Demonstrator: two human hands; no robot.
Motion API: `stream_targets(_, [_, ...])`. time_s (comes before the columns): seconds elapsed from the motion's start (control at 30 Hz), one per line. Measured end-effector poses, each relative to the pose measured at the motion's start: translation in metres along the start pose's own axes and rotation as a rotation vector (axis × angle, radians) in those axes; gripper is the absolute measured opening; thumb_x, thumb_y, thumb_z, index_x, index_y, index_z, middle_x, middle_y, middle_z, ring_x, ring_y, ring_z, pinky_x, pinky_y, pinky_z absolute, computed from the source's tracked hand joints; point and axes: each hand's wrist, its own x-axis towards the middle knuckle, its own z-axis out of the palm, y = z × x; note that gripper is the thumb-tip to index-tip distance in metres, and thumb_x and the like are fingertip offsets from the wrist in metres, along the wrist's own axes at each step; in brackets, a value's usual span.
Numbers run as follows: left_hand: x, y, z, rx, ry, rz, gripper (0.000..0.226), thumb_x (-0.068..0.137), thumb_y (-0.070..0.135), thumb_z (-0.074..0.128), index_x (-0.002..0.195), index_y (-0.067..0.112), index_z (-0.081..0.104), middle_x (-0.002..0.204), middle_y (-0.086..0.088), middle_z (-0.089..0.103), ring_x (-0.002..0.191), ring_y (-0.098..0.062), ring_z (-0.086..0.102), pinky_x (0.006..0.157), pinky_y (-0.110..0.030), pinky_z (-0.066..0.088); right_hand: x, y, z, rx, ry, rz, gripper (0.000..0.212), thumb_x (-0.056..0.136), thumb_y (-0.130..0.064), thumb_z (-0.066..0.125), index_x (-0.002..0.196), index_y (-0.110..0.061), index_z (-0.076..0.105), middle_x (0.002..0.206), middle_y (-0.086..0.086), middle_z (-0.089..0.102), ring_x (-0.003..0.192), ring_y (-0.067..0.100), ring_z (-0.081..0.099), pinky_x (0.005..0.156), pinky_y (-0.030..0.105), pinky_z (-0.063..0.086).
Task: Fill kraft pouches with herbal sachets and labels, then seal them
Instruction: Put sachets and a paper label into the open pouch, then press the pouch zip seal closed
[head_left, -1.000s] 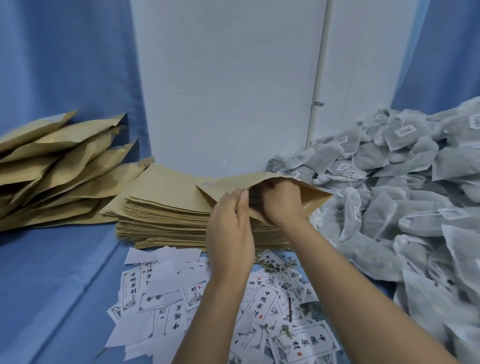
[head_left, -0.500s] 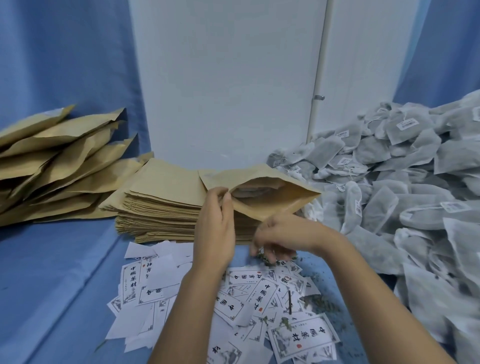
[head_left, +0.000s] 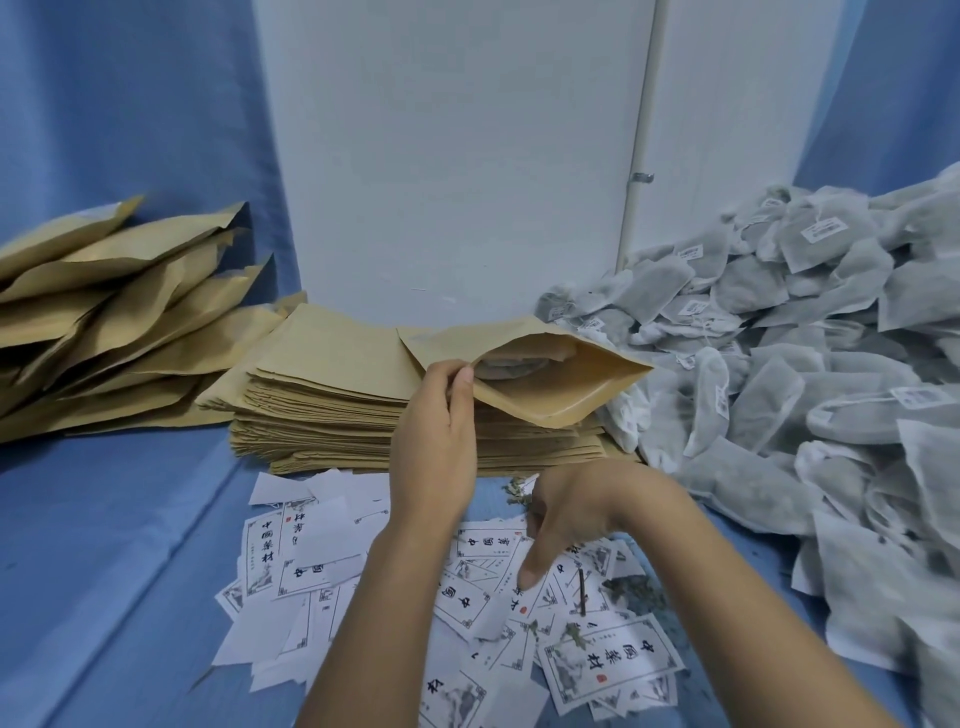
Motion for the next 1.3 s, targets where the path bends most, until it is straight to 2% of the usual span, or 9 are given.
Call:
stream_targets(0.17, [-0.001,0.000,0.000,-0.020,0.006,0.003,0.023,0.100,0.037,0.037,0.106,0.028,0.057,0.073,0.018,0.053,0.068,0.005,0.049,0.057,-0.009,0.033,0.002,0.001,-0.002,0.197,0.124,-0.068,0.027,0.078,-0.020,0.077,0.101,-0.014,0.064,0.091,-0.002,0.067,0.068,0.005,0.058,0.059,0.018,0.043])
stream_targets(0.33, [-0.002,0.000,0.000,-0.006,-0.001,-0.005,0.022,0.100,0.039,0.036,0.106,0.030,0.055,0.081,0.020,0.056,0.075,0.009,0.051,0.059,-0.007,0.035,-0.021,0.014,-0.022,0.387,0.341,-0.211,0.010,0.087,-0.008,0.064,0.091,-0.015,0.070,0.080,-0.005,0.070,0.064,0.000,0.064,0.065,0.019,0.055])
stream_targets(0.43, [-0.002,0.001,0.001,0.016,0.003,0.009,0.027,0.100,0.038,0.035,0.110,0.025,0.057,0.080,0.019,0.056,0.071,0.007,0.051,0.057,-0.007,0.035,-0.041,0.022,-0.037,0.645,0.720,-0.179,0.019,0.092,-0.006,0.055,0.097,-0.011,0.073,0.081,0.000,0.072,0.064,0.010,0.068,0.057,0.019,0.055])
stream_targets(0.57, [-0.005,0.003,0.004,0.052,0.009,0.037,0.033,0.100,0.037,0.034,0.115,0.022,0.059,0.073,0.017,0.053,0.067,0.001,0.050,0.059,-0.007,0.035,-0.039,0.022,-0.037,0.278,1.317,-0.012,0.024,0.091,-0.011,0.053,0.105,-0.015,0.072,0.092,0.006,0.073,0.084,0.023,0.065,0.074,0.033,0.052])
stream_targets(0.83, [-0.012,0.010,0.008,0.078,0.111,0.094,0.035,0.099,0.036,0.033,0.109,0.019,0.062,0.066,0.017,0.046,0.061,-0.004,0.044,0.056,-0.009,0.031,0.002,0.015,-0.014,0.092,1.165,-0.053,0.019,0.088,-0.017,0.060,0.097,-0.023,0.075,0.090,0.001,0.068,0.088,0.021,0.058,0.064,0.028,0.037])
stream_targets(0.97, [-0.012,0.011,0.008,0.041,0.162,0.104,0.034,0.099,0.038,0.033,0.104,0.021,0.063,0.060,0.019,0.041,0.055,0.000,0.042,0.052,-0.011,0.028,0.028,0.008,-0.027,0.105,1.098,0.028,0.018,0.085,-0.010,0.056,0.082,-0.008,0.073,0.071,0.009,0.062,0.075,0.030,0.059,0.062,0.031,0.048])
stream_targets(1.13, [-0.011,0.011,0.009,0.021,0.169,0.084,0.036,0.098,0.040,0.034,0.106,0.021,0.063,0.058,0.018,0.041,0.054,-0.001,0.041,0.052,-0.010,0.030,0.057,-0.003,-0.050,0.065,0.968,0.057,0.018,0.091,-0.017,0.052,0.099,-0.009,0.067,0.097,0.011,0.067,0.090,0.029,0.061,0.067,0.030,0.043])
stream_targets(1.2, [-0.011,0.011,0.008,0.026,0.160,0.086,0.034,0.099,0.038,0.035,0.108,0.022,0.064,0.067,0.017,0.050,0.060,0.000,0.048,0.056,-0.007,0.032,0.056,-0.003,-0.050,0.084,0.976,0.090,0.018,0.090,-0.018,0.052,0.098,-0.009,0.066,0.097,0.012,0.067,0.089,0.030,0.061,0.068,0.031,0.044])
stream_targets(1.3, [-0.006,0.011,0.008,0.008,0.144,0.056,0.032,0.099,0.036,0.040,0.113,0.025,0.066,0.118,0.010,0.062,0.104,-0.003,0.056,0.072,-0.003,0.029,0.041,-0.009,-0.036,0.129,1.223,0.113,0.024,0.092,-0.029,0.047,0.084,-0.011,0.062,0.086,0.005,0.065,0.075,0.030,0.057,0.062,0.033,0.040])
